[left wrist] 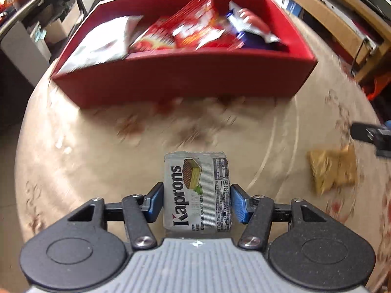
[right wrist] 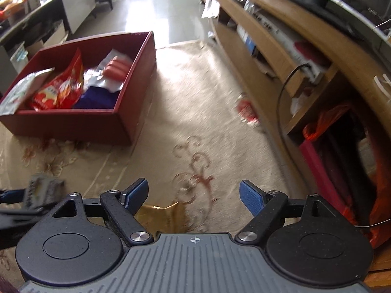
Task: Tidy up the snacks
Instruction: 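Grasp the Kaprons wafer pack with the left tool while the right tool moves toward the gold packet, then grasp the gold foil packet with the right tool while the left tool holds the Kaprons pack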
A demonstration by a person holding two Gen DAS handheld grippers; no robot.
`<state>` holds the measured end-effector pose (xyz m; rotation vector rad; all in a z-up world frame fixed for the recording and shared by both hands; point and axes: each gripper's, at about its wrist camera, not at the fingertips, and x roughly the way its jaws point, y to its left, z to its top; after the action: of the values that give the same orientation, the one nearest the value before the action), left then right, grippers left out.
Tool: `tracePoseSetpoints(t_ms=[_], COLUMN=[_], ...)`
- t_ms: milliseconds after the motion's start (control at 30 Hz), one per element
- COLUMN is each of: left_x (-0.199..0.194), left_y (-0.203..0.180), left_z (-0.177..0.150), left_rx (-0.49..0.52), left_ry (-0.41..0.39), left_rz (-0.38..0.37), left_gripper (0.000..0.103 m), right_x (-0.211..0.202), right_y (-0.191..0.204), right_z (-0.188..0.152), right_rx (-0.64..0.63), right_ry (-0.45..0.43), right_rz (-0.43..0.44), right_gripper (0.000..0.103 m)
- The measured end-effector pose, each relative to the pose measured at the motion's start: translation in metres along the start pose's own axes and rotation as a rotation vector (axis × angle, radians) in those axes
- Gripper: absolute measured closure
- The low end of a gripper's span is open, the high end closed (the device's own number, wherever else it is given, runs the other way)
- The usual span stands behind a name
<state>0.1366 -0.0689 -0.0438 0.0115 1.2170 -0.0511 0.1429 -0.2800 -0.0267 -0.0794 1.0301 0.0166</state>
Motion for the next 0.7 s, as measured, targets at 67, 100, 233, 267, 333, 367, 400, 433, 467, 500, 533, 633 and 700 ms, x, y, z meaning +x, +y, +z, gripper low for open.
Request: tracePoseSetpoints(t_ms=[67,100,233,267,333,367,400,433,467,500,533,633,700], left_x=[-0.004,-0.005,-0.007,-0.008,-0.01,-0.011,-0.013,-0.012,-0.016,-0.021,-0.024,-0.032,-0.034], left_y=[0.012,0.017,0.022,0.023,0.027,0.029,0.032,0.034,0.036,0.035,0.036,0.046,0.051], left_z=[-0.008,-0.011,-0.02,-0.021,-0.023,-0.022,-0.021,-0.015,-0.014,-0.011,-0.011,-0.014,-0.016], left_rx=[-0.029,-0.037,-0.02,-0.017,-0.019,-0.021,-0.023,-0.022,-0.022,-0.02,-0.017,-0.023,-0.03], left_ry=[0.024,0.034,0.033,0.033,0.035,0.034,0.029,0.023,0.014,0.006,-0.002,-0.009,-0.01], left_rz=[-0.04,-0.064,-0.099,-0.106,-0.124,-0.132,-0.138,-0.14,-0.14,-0.137,-0.134,-0.14,-0.143], left_gripper=[0.049,0.049,0.049,0.049,0.049,0.049,0.049,0.049,0.049,0.049,0.049,0.049,0.049], right_x=[0.009,0.014,0.026,0.028,0.03,0.031,0.03,0.027,0.024,0.019,0.015,-0.005,-0.017], right_y=[0.005,0.007,0.013,0.013,0.011,0.01,0.009,0.01,0.01,0.011,0.012,0.014,0.015], right_z=[0.0,0.0,-0.005,-0.006,-0.009,-0.012,-0.016,-0.021,-0.026,-0.033,-0.04,-0.049,-0.044], right_rx=[0.007,0.011,0.002,0.0,0.022,0.042,0.065,0.082,0.103,0.126,0.149,0.166,0.139], right_ry=[0.029,0.044,0.065,0.074,0.096,0.11,0.127,0.131,0.141,0.148,0.169,0.156,0.108], right_rz=[0.019,0.026,0.037,0.036,0.063,0.083,0.104,0.12,0.149,0.188,0.237,0.329,0.287], right_gripper=[0.017,0.017,0.018,0.018,0.018,0.018,0.017,0.016,0.016,0.016,0.017,0.02,0.02])
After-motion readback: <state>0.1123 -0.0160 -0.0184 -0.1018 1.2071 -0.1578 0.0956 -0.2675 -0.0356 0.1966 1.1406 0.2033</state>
